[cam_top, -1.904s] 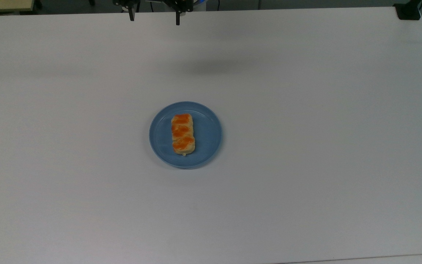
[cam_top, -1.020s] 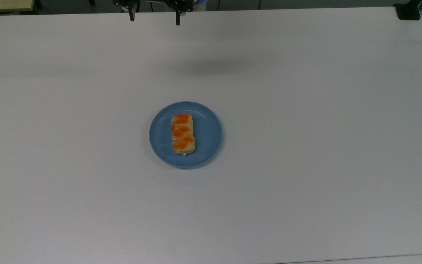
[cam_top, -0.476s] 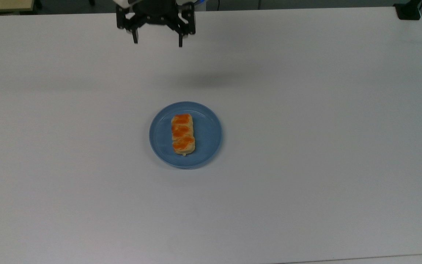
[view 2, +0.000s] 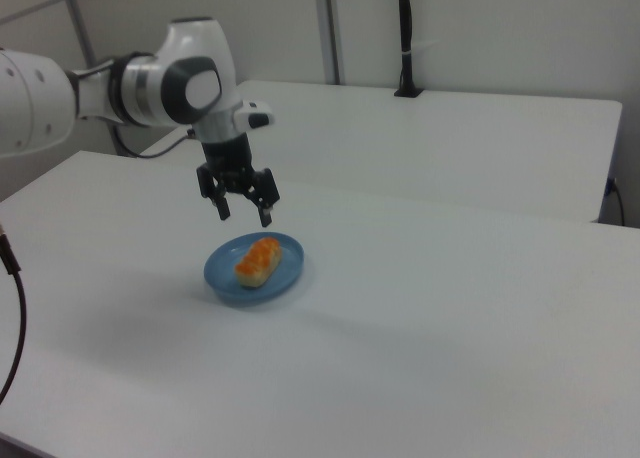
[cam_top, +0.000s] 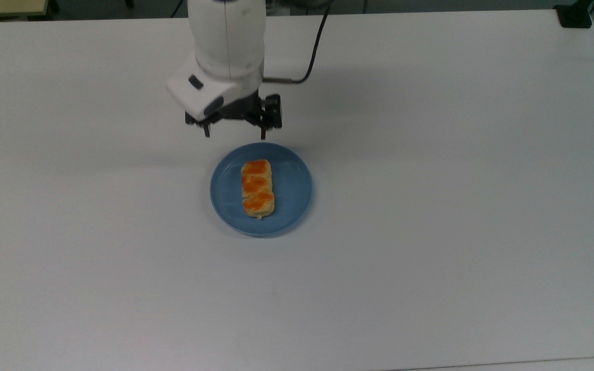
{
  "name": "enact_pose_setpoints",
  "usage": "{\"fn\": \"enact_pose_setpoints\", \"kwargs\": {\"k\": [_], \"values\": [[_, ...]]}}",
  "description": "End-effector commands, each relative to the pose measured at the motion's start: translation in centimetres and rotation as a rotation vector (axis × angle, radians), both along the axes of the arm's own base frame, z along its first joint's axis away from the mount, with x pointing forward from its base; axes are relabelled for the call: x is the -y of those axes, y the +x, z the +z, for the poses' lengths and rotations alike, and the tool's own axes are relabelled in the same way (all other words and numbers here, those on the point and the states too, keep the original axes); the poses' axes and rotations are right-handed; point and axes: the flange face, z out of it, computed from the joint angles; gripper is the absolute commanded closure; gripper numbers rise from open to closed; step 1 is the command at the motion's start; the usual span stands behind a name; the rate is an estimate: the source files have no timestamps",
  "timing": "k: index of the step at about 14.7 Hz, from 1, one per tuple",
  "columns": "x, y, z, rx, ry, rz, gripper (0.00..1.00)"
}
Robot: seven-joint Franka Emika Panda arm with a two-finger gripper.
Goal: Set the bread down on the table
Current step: 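Lower the gripper over the bread on the plate, then close the gripper on the bread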
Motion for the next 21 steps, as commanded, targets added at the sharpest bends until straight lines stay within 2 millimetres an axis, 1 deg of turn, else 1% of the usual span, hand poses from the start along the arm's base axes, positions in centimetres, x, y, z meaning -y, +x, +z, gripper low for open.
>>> {"fn": "enact_pose_setpoints", "kwargs": {"k": [1,2,3,4,6,8,10,14,15,16,18,20,21], "values": [[-0.9,1.8,-4.1,0.022,0.014,-0.009,0.0],[-1.5,2.2,-5.5,0.024,0.015,0.002,0.0],[-2.7,2.5,-6.7,0.034,0.015,0.02,0.0],[-3.4,2.8,-7.5,0.043,0.014,0.022,0.0],[-3.6,3.2,-9.3,0.046,0.007,-0.02,0.0],[-4.3,3.5,-10.6,0.056,0.007,-0.025,0.0],[-4.0,3.6,-11.1,0.056,0.007,-0.028,0.0],[-3.3,3.7,-11.3,0.052,0.005,-0.02,0.0],[-3.3,3.7,-11.4,0.051,0.004,-0.02,0.03],[-3.5,3.6,-12.1,0.041,0.004,-0.018,0.13],[-3.6,3.6,-12.6,0.038,0.005,-0.016,0.39],[-3.9,3.6,-12.7,0.036,0.007,-0.013,0.55],[-4.0,3.6,-12.7,0.035,0.008,-0.012,0.6]]}}
